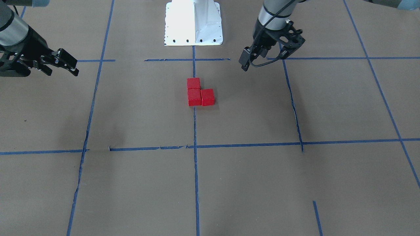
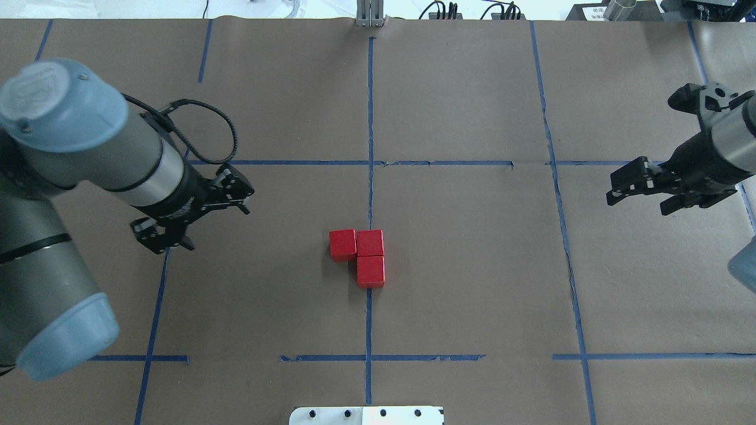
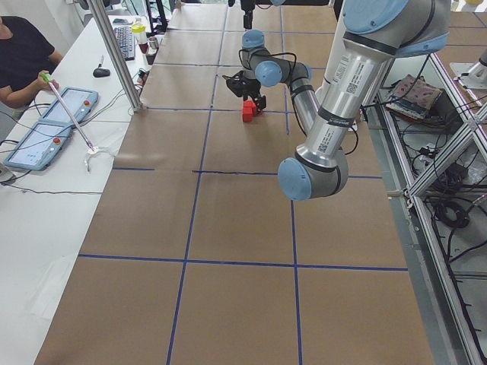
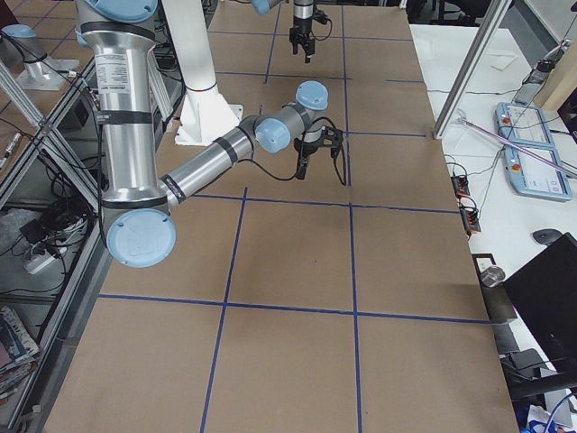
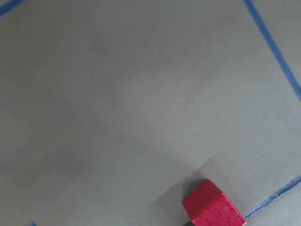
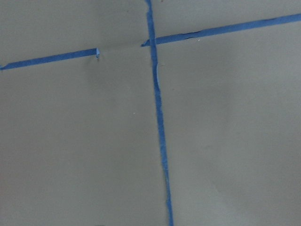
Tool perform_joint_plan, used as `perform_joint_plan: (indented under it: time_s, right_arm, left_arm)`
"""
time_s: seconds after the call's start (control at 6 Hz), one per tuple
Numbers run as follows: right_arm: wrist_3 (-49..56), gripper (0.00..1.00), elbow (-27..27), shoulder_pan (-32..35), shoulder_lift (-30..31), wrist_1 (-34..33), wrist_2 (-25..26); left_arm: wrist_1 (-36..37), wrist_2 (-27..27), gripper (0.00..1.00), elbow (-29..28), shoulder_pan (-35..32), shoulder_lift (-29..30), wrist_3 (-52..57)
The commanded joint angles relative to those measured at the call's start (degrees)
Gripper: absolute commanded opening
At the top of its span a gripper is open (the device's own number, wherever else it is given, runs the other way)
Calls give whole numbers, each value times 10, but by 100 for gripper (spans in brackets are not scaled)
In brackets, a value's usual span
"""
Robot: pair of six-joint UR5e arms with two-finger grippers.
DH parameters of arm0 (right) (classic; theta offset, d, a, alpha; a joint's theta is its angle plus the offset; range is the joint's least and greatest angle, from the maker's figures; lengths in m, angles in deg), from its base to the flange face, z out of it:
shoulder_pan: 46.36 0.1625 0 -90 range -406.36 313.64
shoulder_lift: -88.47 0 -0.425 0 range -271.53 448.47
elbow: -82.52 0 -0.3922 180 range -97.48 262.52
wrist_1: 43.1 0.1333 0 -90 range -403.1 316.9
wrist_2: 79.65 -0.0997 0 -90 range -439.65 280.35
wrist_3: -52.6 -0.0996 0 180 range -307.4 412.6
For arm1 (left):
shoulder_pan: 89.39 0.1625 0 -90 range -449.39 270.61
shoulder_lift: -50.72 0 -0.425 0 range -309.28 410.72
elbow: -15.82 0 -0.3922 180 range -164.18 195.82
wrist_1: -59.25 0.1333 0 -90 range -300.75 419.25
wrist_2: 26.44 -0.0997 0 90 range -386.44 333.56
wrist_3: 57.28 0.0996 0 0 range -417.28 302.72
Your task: Form red blocks into L shape at center
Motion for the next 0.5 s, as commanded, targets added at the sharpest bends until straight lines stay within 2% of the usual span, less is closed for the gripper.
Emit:
perform_joint_plan:
  time_s: [0.0,0.33]
  right_arm:
    - [141,100,31,82,42,-3,-14]
    - [308,100,92,183,65,-3,-17]
  left_arm:
    - [24,23,100,65,-88,-114,231]
    - [23,55,100,67,-177,-198,480]
